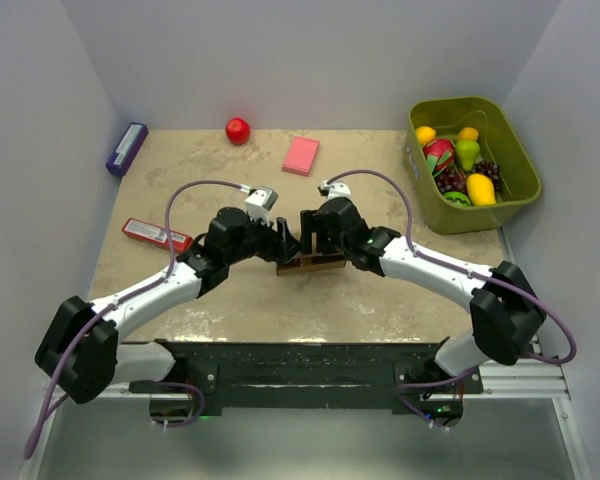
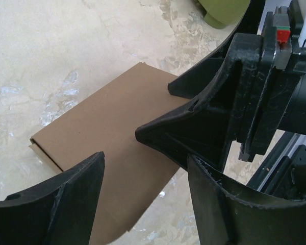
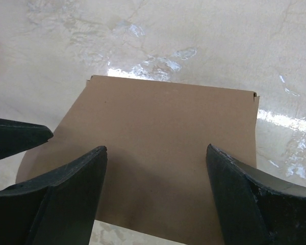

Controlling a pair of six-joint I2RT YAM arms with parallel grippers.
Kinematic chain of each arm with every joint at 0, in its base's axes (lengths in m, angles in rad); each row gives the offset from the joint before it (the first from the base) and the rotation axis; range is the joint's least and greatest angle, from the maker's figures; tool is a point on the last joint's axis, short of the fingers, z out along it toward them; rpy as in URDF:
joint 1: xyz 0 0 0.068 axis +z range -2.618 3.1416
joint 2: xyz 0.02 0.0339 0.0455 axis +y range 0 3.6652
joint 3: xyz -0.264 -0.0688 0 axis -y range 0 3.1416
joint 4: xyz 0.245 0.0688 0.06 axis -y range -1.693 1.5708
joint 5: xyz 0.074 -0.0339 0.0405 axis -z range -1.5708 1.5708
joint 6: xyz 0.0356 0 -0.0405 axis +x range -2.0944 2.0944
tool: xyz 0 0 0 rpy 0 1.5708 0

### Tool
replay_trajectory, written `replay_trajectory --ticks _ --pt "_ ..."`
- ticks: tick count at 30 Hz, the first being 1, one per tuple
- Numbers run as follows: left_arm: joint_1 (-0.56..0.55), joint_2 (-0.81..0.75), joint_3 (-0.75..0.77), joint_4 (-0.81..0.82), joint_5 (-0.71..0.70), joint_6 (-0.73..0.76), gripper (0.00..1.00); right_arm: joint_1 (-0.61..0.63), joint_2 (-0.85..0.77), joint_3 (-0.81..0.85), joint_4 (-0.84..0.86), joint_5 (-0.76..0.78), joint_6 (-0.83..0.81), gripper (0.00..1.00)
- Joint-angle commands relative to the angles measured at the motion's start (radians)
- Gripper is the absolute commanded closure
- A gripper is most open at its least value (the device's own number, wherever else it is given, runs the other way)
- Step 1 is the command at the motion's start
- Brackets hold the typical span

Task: Fold the paper box

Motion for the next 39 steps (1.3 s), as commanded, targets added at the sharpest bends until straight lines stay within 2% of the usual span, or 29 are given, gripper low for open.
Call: replay_trajectory --ticks 1,15,21,26,32,39 --pt "0.002 0.024 -0.049 0.156 0.053 -0.037 0.33 0.003 0.0 -0.001 0.038 0.0 0.016 0.18" --pt "0.002 0.08 -0.184 0.231 0.021 -0.057 0.34 0.003 0.007 -0.064 0.057 -0.017 0.055 0.19" --pt "0.019 0.03 -0.207 0.275 -0.012 -0.092 0.28 0.003 0.029 -0.049 0.035 -0.014 0.047 0.19" --pt "0.028 0.037 -0.16 0.23 -0.009 -0.086 0.24 0.001 0.017 -0.046 0.031 -0.011 0.047 0.19" --pt "0.083 -0.025 -0.141 0.156 -0.004 -0.092 0.1 -0.005 -0.019 0.005 0.002 -0.015 0.003 0.13" --pt "0.16 -0.016 -0.177 0.116 0.039 -0.089 0.04 -0.14 -0.091 -0.003 -0.024 -0.113 -0.063 0.09"
